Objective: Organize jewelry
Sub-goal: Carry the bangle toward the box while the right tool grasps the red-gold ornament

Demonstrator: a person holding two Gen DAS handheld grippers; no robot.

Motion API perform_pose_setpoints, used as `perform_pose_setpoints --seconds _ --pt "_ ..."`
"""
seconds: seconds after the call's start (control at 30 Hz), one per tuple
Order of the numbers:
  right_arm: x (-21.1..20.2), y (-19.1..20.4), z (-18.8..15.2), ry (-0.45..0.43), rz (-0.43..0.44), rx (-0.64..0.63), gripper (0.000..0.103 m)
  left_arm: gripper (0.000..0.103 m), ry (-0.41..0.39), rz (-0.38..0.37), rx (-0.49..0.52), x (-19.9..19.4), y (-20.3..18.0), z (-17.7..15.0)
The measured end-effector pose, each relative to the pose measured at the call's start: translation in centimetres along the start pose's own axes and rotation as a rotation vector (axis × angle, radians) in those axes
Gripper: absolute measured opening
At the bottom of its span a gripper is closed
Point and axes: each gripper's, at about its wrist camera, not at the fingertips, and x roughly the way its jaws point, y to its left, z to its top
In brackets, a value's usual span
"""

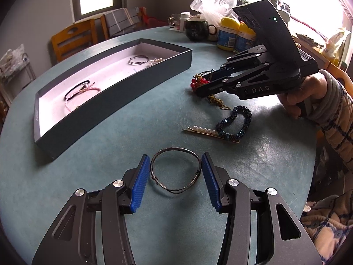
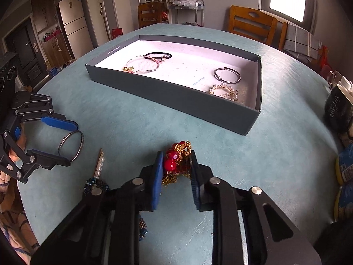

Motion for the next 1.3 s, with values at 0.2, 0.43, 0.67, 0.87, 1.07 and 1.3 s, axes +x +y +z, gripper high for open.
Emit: perform_pose_setpoints --seconds 0.2,0.43,0.67,0.87,1.07,1.3 --pt "-1.0 -0.1 -0.3 -0.034 -0.007 0.02 0.02 0.051 -0.015 0.006 -0.001 -0.3 0.1 0.0" --pt "-3.6 -0.9 0.1 -0.123 -0.009 0.07 0.019 0.051 -0.051 0.032 -0.019 -1.5 0.7 0.3" --pt "-6.6 -1.9 0.9 -0.217 -0.013 0.107 0.019 0.051 -0.083 0.069 -0.016 -2.6 1.4 1.3" --pt "-8.2 -2.1 1.7 -0.26 -0.033 0.105 0.019 0.051 -0.114 0.11 -0.02 -3.7 2.8 3.1" --pt "-8.6 -2.2 2.9 -0.286 -0.034 0.099 0.019 0.051 -0.144 0.158 -0.026 -3.8 4.6 5.6" --pt "-8.9 -1.4 6.1 -0.336 -0.019 0.069 0.019 0.051 -0.168 0.193 -0.072 -3.9 8.2 8.1"
